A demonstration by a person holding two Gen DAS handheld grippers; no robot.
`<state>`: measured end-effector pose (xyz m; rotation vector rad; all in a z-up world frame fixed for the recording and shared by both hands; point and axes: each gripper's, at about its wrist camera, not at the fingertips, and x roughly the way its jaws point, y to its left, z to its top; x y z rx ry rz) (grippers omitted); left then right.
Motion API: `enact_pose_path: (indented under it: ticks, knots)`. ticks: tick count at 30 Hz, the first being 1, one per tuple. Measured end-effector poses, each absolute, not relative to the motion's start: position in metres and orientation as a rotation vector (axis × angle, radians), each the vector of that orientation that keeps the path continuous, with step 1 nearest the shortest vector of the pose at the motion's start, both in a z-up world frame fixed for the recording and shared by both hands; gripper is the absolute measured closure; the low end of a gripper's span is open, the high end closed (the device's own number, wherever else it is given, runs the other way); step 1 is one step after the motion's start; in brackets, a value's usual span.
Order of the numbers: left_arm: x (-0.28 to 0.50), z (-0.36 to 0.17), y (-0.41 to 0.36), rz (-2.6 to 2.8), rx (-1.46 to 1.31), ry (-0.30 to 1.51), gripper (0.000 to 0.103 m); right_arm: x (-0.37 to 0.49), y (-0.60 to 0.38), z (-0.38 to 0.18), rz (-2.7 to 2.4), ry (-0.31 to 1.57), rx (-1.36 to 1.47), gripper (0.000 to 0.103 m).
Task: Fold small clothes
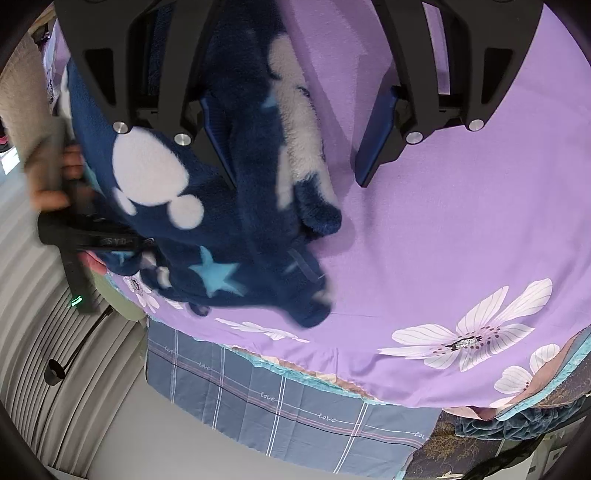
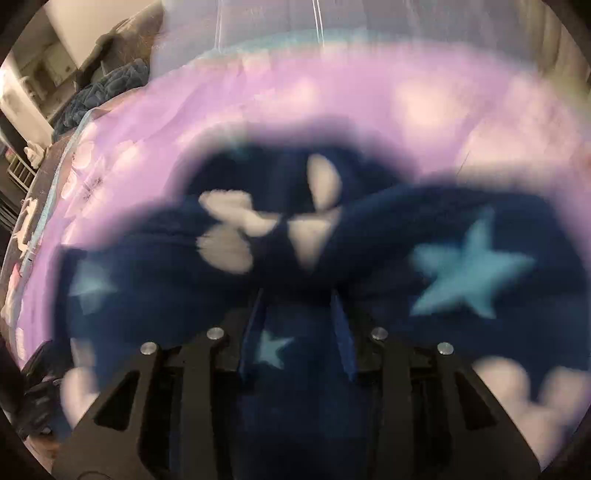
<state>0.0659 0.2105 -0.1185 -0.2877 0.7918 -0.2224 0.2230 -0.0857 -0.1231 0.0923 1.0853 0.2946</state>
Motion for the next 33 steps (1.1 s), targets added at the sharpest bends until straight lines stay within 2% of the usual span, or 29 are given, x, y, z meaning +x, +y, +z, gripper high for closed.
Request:
enact_pose_path:
  ticks: [9, 12, 16, 23, 33]
  knots:
    - [0.065, -0.12, 0.214, -0.239, -0.319, 0.789, 0.037, 0.209, -0.076, -0.105, 0.274, 1.034, -0.002, 0.066]
    - [0.065, -0.12, 0.217, -0.249, -0.337, 0.788, 0.037, 0.158, -0.09, -0.064, 0.324, 0.916, 0.058, 0.041]
    - [0.066, -0.121, 0.219, -0.257, -0.349, 0.787, 0.037, 0.056, -0.058, -0.038, 0.494, 0.758, -0.171, 0.036]
    - [0.065, -0.122, 0.224, -0.277, -0.389, 0.779, 0.037, -0.109, 0.022, -0.083, 0.878, 0.545, -0.709, 0.027]
    - [0.065, -0.124, 0.229, -0.298, -0.426, 0.775, 0.037, -0.115, 0.088, -0.134, 0.648, 0.472, -0.927, 0.026]
